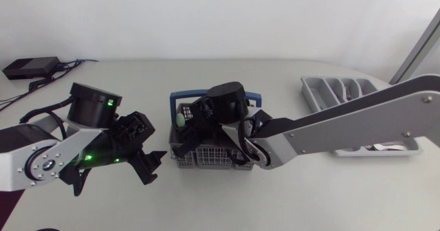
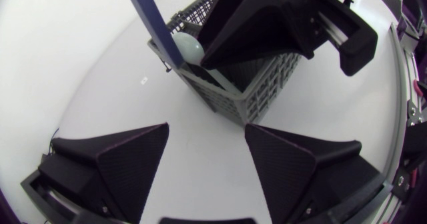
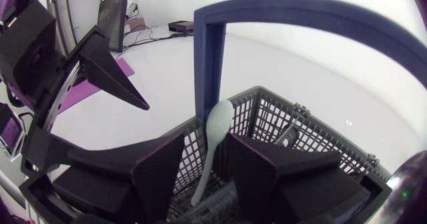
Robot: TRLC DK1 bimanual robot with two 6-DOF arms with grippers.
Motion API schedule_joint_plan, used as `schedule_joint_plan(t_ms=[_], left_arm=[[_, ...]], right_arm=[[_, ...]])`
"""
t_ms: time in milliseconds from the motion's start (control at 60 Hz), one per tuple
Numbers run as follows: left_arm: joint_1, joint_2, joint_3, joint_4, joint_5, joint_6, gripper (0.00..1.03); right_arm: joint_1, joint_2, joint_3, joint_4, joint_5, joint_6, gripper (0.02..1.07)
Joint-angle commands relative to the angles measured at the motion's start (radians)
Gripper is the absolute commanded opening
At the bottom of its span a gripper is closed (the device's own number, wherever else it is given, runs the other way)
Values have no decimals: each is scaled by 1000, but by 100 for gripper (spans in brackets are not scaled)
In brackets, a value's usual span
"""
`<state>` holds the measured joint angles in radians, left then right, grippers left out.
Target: Unload the cutlery basket into the drawer organizer.
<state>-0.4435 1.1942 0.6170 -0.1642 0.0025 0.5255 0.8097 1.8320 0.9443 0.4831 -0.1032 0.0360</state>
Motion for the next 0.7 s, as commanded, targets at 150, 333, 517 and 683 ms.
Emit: schedule_joint_plan(t_ms=[150,333,517,683], left_arm=[[20,-4,-36,14,17,33,79],[20,-2,-36,20,22,33,79],[20,-1,-39,28,25,31,79],[20,2,-39,31,30,31,79]], right_arm=[[-21,-22,16,14,10,-12,51],[-29,-43,7,15,10,-8,51],[-41,-31,24,14,10,-7,51],[-44,-13,45,12,8,-8,51]])
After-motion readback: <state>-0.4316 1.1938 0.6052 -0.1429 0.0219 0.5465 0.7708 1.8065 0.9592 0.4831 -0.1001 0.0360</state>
